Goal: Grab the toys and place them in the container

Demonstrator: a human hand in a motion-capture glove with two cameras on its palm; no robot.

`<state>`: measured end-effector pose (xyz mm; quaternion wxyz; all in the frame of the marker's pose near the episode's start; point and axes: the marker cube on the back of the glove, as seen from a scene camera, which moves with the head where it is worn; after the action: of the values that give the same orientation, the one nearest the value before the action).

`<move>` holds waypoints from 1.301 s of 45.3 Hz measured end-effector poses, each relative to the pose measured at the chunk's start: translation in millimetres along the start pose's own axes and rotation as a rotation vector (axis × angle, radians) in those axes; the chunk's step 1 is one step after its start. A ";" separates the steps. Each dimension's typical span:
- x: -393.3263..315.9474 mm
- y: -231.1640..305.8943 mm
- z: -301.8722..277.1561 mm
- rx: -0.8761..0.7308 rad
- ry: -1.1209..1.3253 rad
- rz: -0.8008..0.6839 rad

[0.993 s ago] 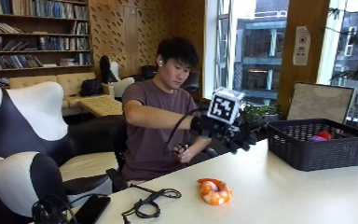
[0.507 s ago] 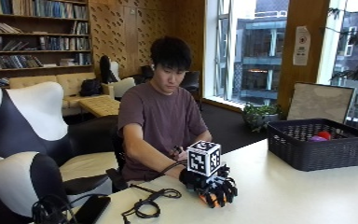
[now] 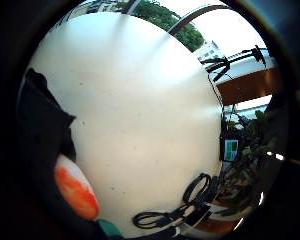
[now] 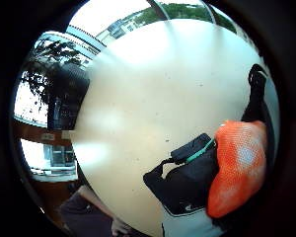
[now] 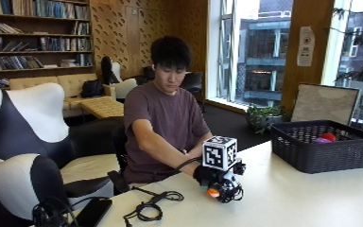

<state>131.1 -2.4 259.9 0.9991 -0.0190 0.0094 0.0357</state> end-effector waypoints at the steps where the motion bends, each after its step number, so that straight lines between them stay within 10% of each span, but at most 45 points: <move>1: -2.5 -2.2 -5.0 -0.009 0.000 -0.001; 28: -238.2 -134.6 -263.1 0.108 0.056 -0.281; 33: -307.4 -162.8 -260.7 0.119 0.062 -0.135; 59: -515.5 -158.2 -160.7 -0.198 0.092 -0.603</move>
<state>-374.4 -202.9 115.6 0.9565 -0.1196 0.0449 -0.2623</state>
